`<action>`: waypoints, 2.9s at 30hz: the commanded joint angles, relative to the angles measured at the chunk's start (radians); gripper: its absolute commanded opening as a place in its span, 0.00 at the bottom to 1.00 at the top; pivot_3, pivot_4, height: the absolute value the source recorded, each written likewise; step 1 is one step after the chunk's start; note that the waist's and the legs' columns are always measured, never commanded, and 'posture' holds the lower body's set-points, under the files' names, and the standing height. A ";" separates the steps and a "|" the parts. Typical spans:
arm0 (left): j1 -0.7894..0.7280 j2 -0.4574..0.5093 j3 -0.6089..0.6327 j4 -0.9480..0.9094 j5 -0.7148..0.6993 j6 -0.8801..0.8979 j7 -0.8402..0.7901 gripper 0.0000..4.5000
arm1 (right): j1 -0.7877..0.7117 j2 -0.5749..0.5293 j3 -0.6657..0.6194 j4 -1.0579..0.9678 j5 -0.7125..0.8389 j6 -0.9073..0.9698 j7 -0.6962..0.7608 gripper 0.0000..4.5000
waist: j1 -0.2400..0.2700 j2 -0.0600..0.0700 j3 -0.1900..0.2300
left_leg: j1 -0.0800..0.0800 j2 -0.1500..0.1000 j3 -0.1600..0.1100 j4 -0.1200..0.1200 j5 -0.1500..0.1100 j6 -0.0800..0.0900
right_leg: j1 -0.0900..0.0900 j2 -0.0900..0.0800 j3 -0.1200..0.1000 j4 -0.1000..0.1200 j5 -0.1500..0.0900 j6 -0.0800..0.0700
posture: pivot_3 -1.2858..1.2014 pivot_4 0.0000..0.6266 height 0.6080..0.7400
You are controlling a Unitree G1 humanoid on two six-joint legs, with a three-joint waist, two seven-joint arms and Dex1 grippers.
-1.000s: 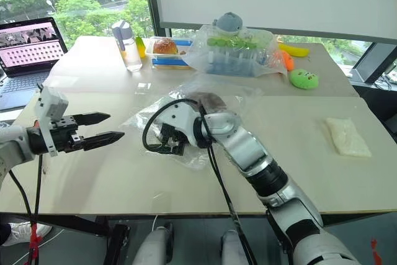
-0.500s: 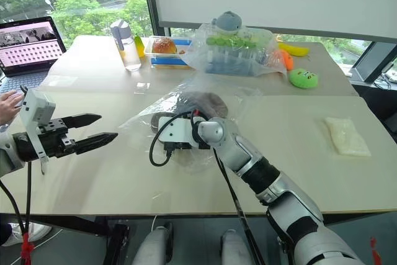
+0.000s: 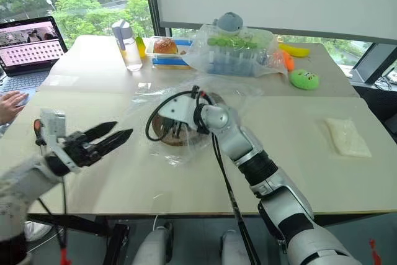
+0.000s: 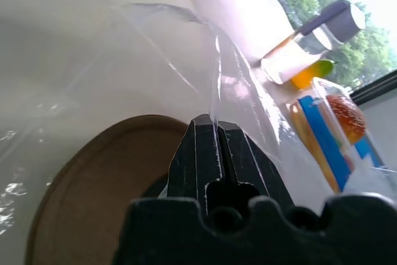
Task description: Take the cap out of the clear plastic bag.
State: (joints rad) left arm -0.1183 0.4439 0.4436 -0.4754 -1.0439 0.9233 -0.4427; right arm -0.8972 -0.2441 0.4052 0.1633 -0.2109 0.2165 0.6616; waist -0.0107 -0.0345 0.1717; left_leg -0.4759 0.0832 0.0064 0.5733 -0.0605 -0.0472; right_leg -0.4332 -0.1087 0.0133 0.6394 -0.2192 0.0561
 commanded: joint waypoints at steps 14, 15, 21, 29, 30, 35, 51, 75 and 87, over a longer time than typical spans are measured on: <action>-0.015 -0.259 -0.050 0.195 -0.077 -0.045 0.427 1.00 | -0.042 0.046 -0.027 -0.033 0.005 -0.010 -0.013 0.01 | -0.003 -0.001 0.000 | 0.004 0.000 -0.001 0.000 0.000 0.000 | 0.008 0.001 -0.001 -0.010 -0.001 0.004 | 0.52 0.24 1.00; -0.019 -0.262 -0.052 0.211 -0.074 -0.053 0.422 1.00 | -0.044 0.048 -0.026 -0.035 0.004 -0.009 -0.012 0.01 | -0.003 -0.001 0.000 | 0.004 0.000 -0.001 0.000 0.000 0.000 | 0.008 0.001 -0.001 -0.010 0.000 0.003 | 0.52 0.24 1.00; -0.110 -0.293 -0.091 0.350 -0.034 -0.087 0.401 1.00 | -0.049 0.052 -0.023 -0.043 -0.001 -0.005 -0.007 0.01 | -0.003 -0.001 -0.001 | 0.004 0.000 -0.001 0.000 0.000 0.000 | 0.008 0.001 -0.001 -0.010 0.001 0.003 | 0.52 0.24 1.00; -0.249 -0.324 -0.154 0.592 0.083 -0.134 0.328 1.00 | -0.046 0.063 -0.015 -0.076 -0.008 0.027 -0.007 0.01 | 0.010 0.001 -0.002 | 0.005 0.000 -0.001 0.000 0.000 0.000 | 0.010 0.001 -0.002 -0.011 0.001 0.003 | 0.52 0.24 1.00; -0.284 -0.330 -0.151 0.642 0.104 -0.153 0.328 1.00 | -0.045 0.063 -0.015 -0.081 -0.009 0.030 -0.007 0.01 | 0.015 0.002 -0.003 | 0.005 0.000 -0.001 0.000 0.000 0.000 | 0.010 0.001 -0.002 -0.011 0.001 0.003 | 0.52 0.24 1.00; -0.413 -0.360 -0.112 0.827 0.154 -0.242 0.303 0.83 | -0.041 0.062 -0.015 -0.092 -0.013 0.044 -0.012 0.00 | 0.025 0.003 -0.004 | 0.009 0.000 -0.001 0.000 0.000 0.000 | 0.010 0.001 -0.003 -0.014 0.002 0.004 | 0.52 0.24 1.00; -0.240 -0.336 -0.053 0.177 -0.287 0.103 0.555 0.01 | -0.004 0.016 0.048 0.084 -0.124 -0.136 -0.087 0.00 | 0.009 0.003 -0.004 | 0.000 0.000 -0.002 -0.002 0.000 -0.001 | 0.007 0.001 -0.002 -0.015 0.002 0.004 | 0.52 0.24 1.00; -0.392 -0.189 -0.233 0.585 0.023 -0.188 0.439 0.75 | -0.118 0.018 -0.017 0.302 -0.144 -0.327 -0.156 0.00 | 0.018 0.003 -0.004 | 0.000 -0.001 -0.001 -0.002 0.000 -0.001 | 0.007 0.001 -0.003 -0.017 0.002 0.004 | 0.52 0.24 1.00; -0.567 -0.118 -0.225 1.001 0.368 -0.375 0.219 0.99 | -0.095 -0.004 -0.047 0.201 -0.164 -0.245 -0.166 0.00 | 0.000 0.002 -0.003 | 0.000 -0.001 -0.002 -0.004 0.000 -0.001 | 0.006 0.001 -0.003 -0.016 0.002 0.005 | 0.52 0.24 1.00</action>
State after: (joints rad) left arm -0.7255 0.2739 0.1841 0.5447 -0.7154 0.5416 -0.2357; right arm -0.9889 -0.2411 0.3872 0.4140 -0.3750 -0.0361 0.5143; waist -0.0106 -0.0321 0.1682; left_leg -0.4762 0.0828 0.0049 0.5688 -0.0607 -0.0479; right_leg -0.4275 -0.1078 0.0107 0.6230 -0.2171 0.0606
